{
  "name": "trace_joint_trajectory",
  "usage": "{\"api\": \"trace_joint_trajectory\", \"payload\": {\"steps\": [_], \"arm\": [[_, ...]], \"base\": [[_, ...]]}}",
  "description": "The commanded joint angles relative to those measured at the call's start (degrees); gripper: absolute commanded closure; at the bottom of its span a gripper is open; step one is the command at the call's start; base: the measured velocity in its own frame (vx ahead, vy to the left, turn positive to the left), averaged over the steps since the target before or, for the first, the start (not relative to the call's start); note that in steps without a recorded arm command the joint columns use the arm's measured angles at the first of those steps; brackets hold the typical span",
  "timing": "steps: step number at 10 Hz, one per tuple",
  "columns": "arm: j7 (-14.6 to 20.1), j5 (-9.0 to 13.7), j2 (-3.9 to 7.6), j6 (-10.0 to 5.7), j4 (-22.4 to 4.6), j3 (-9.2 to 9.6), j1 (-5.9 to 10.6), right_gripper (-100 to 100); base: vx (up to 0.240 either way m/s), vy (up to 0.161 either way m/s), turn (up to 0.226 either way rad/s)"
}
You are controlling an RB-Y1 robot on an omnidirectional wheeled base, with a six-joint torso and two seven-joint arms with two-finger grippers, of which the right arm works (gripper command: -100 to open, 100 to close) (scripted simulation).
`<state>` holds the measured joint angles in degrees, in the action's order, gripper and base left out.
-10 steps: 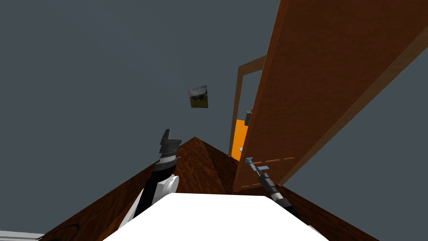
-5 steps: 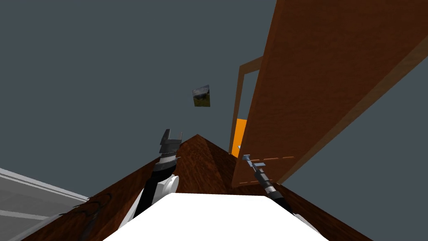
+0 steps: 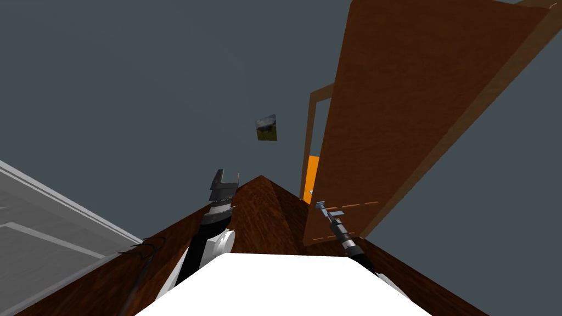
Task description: Pull the door open
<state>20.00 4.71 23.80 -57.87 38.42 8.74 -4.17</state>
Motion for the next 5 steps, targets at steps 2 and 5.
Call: {"api": "trace_joint_trajectory", "payload": {"steps": [2,5], "arm": [[-1.14,0.34,-1.31,1.97,1.15,0.96,1.09,100],[-1.62,0.56,-1.65,3.82,3.61,1.3,0.44,100]], "base": [[-0.133,-0.146,0.137],[-0.087,-0.121,0.095]]}}
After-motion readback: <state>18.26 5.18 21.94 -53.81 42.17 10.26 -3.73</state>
